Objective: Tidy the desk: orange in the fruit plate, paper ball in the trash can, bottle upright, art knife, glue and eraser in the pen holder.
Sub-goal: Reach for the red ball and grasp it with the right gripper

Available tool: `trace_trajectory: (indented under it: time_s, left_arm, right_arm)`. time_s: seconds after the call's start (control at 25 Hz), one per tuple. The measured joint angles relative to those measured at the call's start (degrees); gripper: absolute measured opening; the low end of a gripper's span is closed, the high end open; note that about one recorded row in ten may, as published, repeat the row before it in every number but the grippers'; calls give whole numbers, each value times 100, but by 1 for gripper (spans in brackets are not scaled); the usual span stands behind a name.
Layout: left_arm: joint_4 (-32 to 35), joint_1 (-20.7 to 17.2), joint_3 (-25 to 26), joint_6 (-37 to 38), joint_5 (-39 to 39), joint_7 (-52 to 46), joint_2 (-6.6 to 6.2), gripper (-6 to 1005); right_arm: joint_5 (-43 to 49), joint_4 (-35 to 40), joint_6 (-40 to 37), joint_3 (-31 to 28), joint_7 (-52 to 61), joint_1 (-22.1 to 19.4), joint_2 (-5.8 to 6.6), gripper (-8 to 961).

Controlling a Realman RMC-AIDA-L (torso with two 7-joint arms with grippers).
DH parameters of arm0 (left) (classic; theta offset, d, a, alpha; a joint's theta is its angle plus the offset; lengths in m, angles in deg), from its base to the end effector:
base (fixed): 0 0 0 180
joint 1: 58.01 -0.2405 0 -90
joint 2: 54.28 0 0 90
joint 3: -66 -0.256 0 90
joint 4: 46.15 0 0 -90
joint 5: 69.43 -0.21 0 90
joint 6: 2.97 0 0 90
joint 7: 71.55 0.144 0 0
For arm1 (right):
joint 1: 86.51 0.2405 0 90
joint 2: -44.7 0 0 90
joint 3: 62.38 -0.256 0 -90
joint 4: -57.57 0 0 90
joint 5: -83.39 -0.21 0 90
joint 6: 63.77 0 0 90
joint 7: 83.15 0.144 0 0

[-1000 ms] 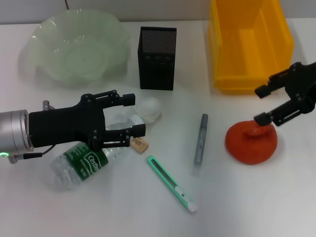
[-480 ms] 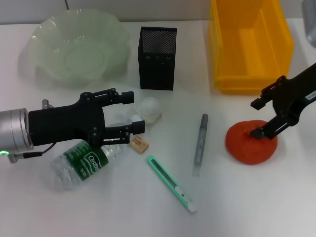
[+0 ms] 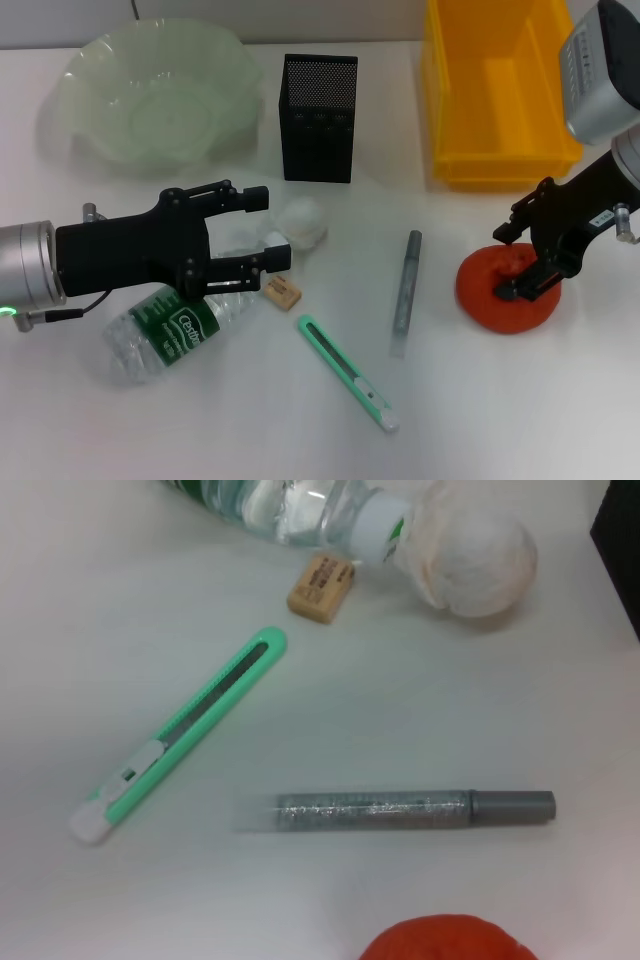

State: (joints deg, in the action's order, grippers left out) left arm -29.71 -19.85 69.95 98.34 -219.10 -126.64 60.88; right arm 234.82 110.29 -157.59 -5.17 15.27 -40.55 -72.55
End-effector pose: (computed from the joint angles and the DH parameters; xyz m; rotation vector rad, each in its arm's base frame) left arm -0.2639 0.3036 -0.0118 -2.7809 -0.4223 -0.9729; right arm 0.2143 0.3755 0.0104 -3.0198 0.3159 -0.5333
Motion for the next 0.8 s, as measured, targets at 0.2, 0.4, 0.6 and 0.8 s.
trace_trajectory:
  time_s: [0.2,0.4,0.6,0.8]
  left_arm:
    - [0,-23,0,-1,0,6,1,740]
    - [0,-32,0,-1,0,23,-6,735]
    - [0,-40,0,0,1,32,-6,731]
    - [0,-47,0,2,25,32,1,727]
  right_arm:
    - [86,52,37,3,-3,-36,-29,732]
    - [88,71,37,7,-9,-48,-31,523]
    - [77,78,1,10,-20,-48,-22,320]
    - [72,94,-30,-1,-31,-46,-16,277]
